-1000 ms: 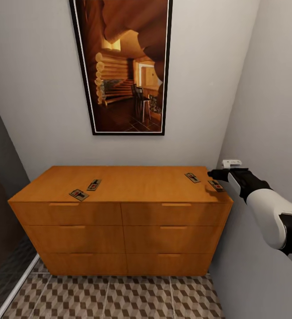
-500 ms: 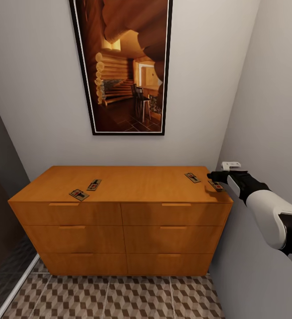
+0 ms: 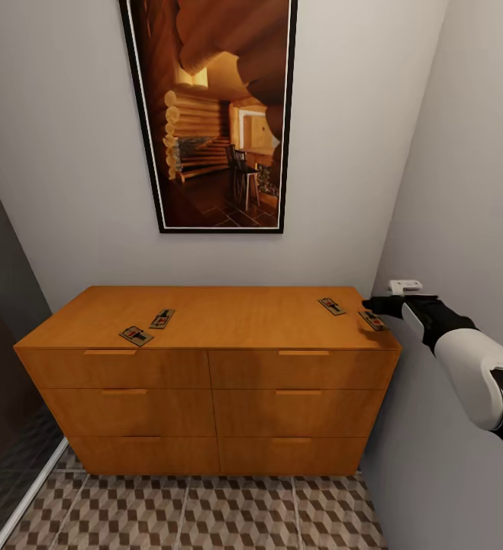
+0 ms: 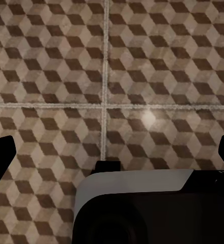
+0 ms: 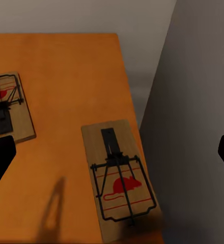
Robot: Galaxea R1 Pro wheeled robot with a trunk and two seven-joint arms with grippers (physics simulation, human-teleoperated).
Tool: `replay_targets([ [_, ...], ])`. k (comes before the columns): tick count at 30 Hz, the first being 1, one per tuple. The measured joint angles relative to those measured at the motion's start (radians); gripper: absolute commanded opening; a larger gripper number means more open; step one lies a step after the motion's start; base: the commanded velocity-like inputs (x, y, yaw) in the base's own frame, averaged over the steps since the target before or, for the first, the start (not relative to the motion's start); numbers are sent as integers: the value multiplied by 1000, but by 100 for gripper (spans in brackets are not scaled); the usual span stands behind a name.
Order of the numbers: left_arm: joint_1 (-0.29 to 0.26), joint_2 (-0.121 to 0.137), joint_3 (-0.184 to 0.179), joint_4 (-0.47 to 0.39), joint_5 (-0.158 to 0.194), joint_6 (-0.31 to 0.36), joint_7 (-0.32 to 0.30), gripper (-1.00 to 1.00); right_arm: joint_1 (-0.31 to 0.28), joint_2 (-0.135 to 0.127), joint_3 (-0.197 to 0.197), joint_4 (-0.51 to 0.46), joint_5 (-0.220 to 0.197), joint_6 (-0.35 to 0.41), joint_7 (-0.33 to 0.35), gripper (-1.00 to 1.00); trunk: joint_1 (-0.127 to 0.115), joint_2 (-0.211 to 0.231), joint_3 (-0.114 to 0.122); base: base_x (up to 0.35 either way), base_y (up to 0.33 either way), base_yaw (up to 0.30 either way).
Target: Take the four mousetraps from the cabinet in the bathroom and place them on the bathroom floor. Make sure all four end up on the same floor surface, and ensure that at least two of them are either under or directly next to the same bathroom sink.
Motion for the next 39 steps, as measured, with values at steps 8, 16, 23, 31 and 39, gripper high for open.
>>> replay_targets([
  [8, 0, 0, 0, 0, 0, 0, 0, 100, 0, -7, 0, 1, 0, 0, 16, 100, 0, 0, 0, 0, 0, 0],
  [16, 0, 0, 0, 0, 0, 0, 0, 100, 0, -8, 0, 5, 0, 0, 19, 100, 0, 0, 0, 0, 0, 0],
  [23, 0, 0, 0, 0, 0, 0, 0, 100, 0, -8, 0, 31, 1, -13, 19, 100, 0, 0, 0, 0, 0, 0],
  [31, 0, -1, 0, 1, 0, 0, 0, 100, 0, -8, 0, 42, 1, -32, 20, 100, 0, 0, 0, 0, 0, 0],
  [39, 0, -6, 0, 0, 0, 0, 0, 100, 0, -8, 0, 59, 1, -39, 20, 100, 0, 0, 0, 0, 0, 0],
])
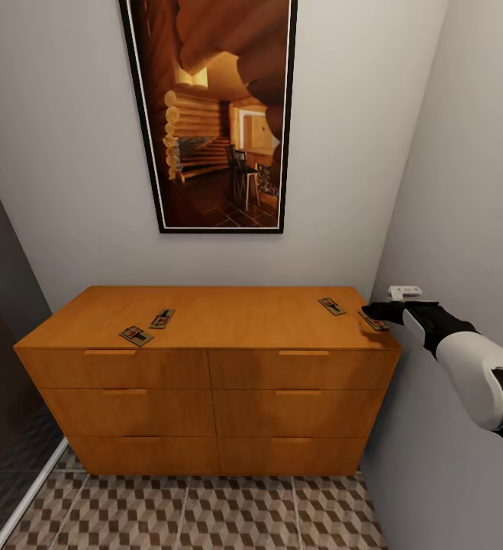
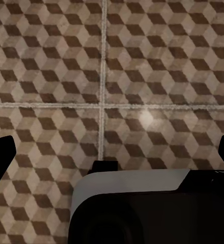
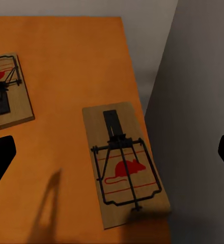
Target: Take the four mousetraps from the cabinet in the bathroom and place them on the bathroom floor. Make sure all four end up on the same floor surface, and ensure that at least two of them are either under or directly next to the same bathroom sink.
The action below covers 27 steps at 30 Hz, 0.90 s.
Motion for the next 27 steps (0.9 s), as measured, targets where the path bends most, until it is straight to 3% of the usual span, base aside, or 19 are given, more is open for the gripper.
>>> replay_targets([
  [27, 0, -1, 0, 0, 0, 0, 0, 100, 0, -1, -1, 19, 0, 0, -1, 100, 0, 0, 0, 0, 0, 0],
])
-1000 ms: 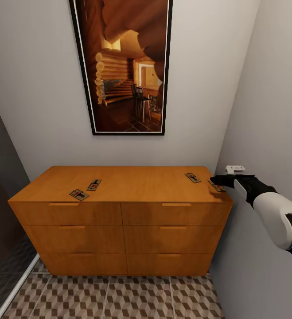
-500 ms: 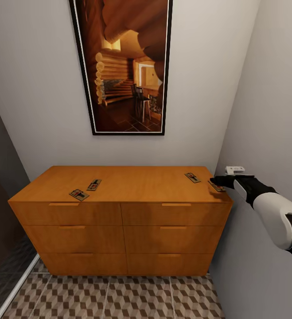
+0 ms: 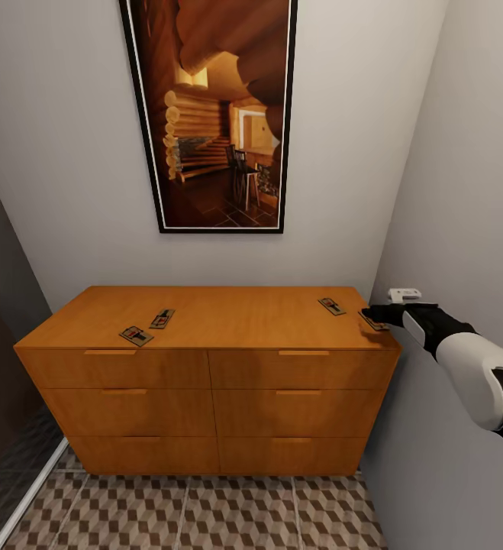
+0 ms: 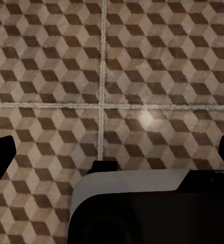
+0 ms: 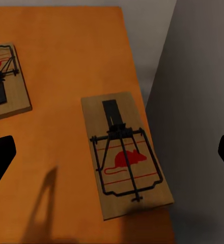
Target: Take the four mousetraps from the cabinet in the bathroom and place them on the bathroom floor. Make sure all four end up on the same floor surface, and ensure that at least two of them are either under or directly next to the same bathroom sink.
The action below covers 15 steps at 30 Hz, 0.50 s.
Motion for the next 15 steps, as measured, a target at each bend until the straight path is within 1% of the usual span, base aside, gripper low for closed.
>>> replay_targets([
  [5, 0, 0, 0, 0, 0, 0, 0, 100, 0, 0, 0, 1, 0, 0, 0, 100, 0, 0, 0, 37, 0, 0],
  [15, 0, 0, 0, 0, 0, 0, 0, 100, 0, 0, 1, 3, 0, 0, 0, 100, 0, 0, 0, 109, 0, 0],
])
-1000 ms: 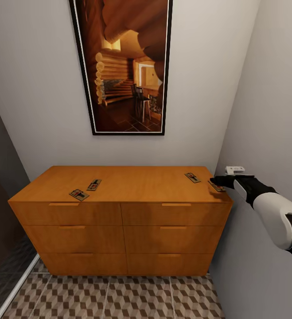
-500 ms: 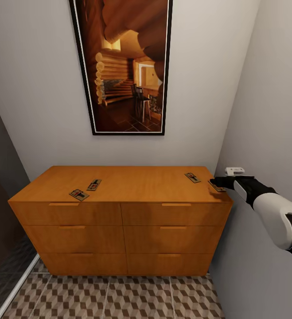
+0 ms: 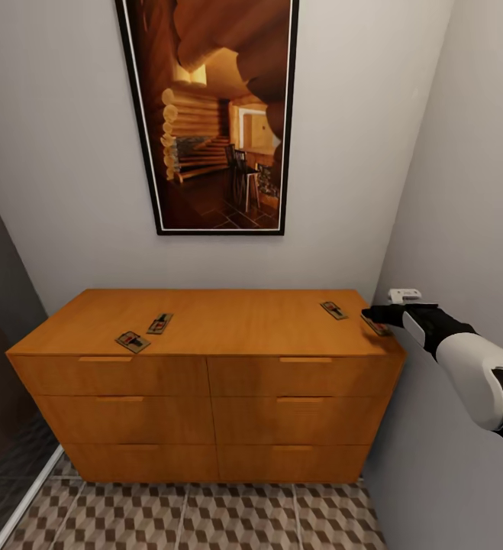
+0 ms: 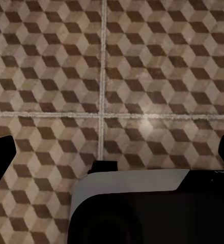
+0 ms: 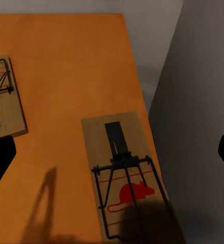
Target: Take the four mousetraps from the cabinet in the bathroom and place them on the bathroom floor. Make sure all four end up on the same floor surface, and ensure that at least two of them are either under or directly next to the same bathroom sink.
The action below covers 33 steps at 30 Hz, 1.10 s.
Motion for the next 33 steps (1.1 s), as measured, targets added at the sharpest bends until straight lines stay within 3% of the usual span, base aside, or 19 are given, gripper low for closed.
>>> replay_targets([
  [33, 0, 0, 0, 0, 0, 0, 0, 100, 0, -12, -1, 18, 0, -1, 0, 100, 0, 0, 0, 8, 0, 0],
])
